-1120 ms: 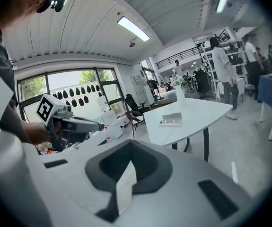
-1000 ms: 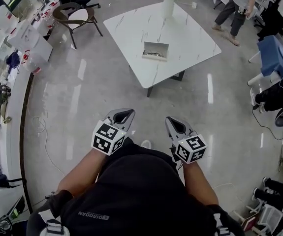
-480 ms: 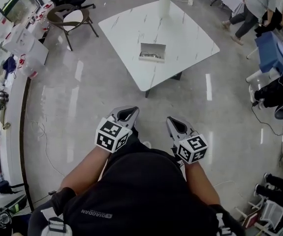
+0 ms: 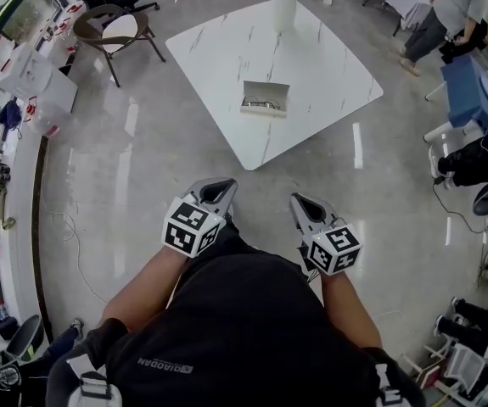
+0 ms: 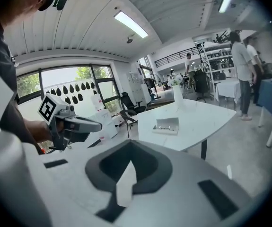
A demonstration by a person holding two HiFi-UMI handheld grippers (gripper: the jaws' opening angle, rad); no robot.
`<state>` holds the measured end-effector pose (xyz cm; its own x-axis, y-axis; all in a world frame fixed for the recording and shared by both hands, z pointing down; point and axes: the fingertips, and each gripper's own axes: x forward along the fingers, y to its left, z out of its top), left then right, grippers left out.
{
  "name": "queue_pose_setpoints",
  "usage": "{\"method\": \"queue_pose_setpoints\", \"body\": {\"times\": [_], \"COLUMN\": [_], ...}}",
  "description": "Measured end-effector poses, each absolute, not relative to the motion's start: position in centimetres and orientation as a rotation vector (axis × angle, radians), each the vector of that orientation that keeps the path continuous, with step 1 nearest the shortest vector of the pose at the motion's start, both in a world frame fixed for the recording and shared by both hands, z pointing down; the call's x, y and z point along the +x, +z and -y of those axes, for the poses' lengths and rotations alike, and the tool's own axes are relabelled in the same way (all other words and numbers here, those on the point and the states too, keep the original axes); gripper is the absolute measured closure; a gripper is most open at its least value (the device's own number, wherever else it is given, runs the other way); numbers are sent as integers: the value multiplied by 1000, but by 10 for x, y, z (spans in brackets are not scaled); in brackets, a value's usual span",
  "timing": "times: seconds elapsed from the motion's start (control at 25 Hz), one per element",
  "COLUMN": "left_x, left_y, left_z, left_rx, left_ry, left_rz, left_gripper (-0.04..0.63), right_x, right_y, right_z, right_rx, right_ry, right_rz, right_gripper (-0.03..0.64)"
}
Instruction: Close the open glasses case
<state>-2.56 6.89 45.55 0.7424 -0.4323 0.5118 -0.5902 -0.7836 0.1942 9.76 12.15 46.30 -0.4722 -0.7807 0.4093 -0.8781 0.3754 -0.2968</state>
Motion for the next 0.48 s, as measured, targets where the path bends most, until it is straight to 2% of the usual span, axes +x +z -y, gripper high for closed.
{"method": "queue_pose_setpoints", "body": {"times": [0.48], "left_x": [-22], "left_y": [436], "left_z": [47], "left_rx": [2677], "left_ry": [615], "left_rz": [698], "left_gripper": [593], "right_x": [92], "right_y": [445], "right_z": [-13], "right_rx": [1561], "right_ry": [664], "right_rz": [2372], "right_gripper": [615]}}
